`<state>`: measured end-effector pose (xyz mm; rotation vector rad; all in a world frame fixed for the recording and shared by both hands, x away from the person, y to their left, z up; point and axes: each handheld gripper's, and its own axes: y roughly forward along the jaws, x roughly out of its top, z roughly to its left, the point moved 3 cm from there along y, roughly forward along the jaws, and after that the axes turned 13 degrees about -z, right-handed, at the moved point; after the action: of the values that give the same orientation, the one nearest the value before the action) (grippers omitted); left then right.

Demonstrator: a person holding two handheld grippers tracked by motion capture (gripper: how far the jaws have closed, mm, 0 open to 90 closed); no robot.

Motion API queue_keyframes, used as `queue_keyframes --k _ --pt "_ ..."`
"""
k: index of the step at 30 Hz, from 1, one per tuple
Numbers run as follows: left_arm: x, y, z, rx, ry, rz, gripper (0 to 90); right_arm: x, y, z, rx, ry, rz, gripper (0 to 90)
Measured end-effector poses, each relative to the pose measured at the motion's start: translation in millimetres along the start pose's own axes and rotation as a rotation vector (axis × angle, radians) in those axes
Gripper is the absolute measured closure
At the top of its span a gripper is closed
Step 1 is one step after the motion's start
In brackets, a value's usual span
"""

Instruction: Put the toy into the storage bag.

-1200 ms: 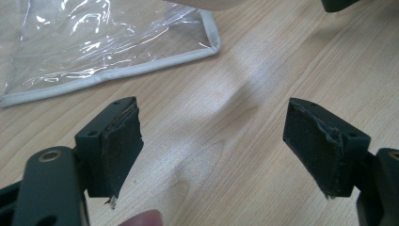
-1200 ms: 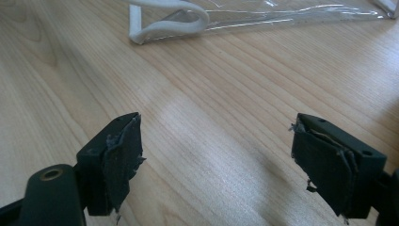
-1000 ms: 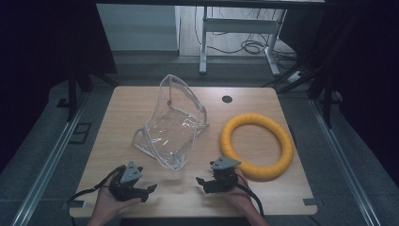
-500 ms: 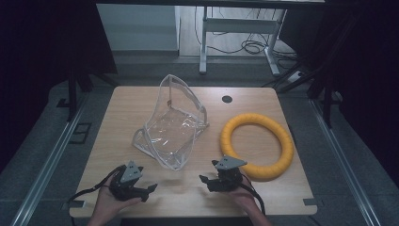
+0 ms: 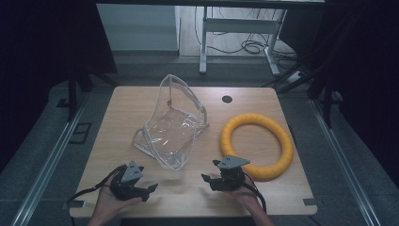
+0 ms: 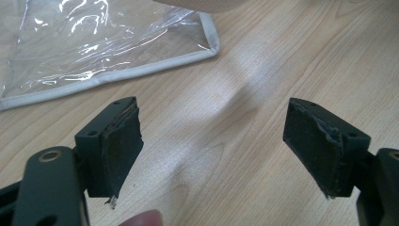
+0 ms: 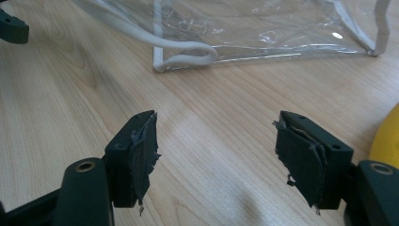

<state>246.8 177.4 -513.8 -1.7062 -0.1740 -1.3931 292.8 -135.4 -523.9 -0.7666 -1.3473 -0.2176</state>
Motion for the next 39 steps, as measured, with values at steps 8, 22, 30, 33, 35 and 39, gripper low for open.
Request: queue_keyframes --k 8,22,30,33,35,39 --pt "0.7 0.0 0.9 0.002 -0.003 0.002 19.8 10.5 -9.8 -8.4 0.002 -0.008 0.003 31.0" --pt "1.4 0.5 -1.2 -0.005 -0.003 0.000 19.8 33.1 -24.2 -32.2 0.016 -0.023 0.078 31.7" --pt "1.4 1.0 -1.3 -0.006 -0.007 0.000 19.8 43.3 -30.1 -44.7 0.020 -0.045 0.141 33.4" --pt "1.6 0.6 -1.2 -0.006 -0.009 -0.003 19.8 45.7 -32.1 -50.7 0.021 -0.036 0.159 33.3" --pt "1.5 0.8 -1.3 -0.007 -0.006 -0.003 19.8 46.2 -33.2 -54.0 0.012 -0.034 0.174 33.3" --pt "1.3 1.8 -1.8 -0.009 -0.006 -0.001 19.9 44.7 -34.4 -59.2 0.007 -0.035 0.194 33.3"
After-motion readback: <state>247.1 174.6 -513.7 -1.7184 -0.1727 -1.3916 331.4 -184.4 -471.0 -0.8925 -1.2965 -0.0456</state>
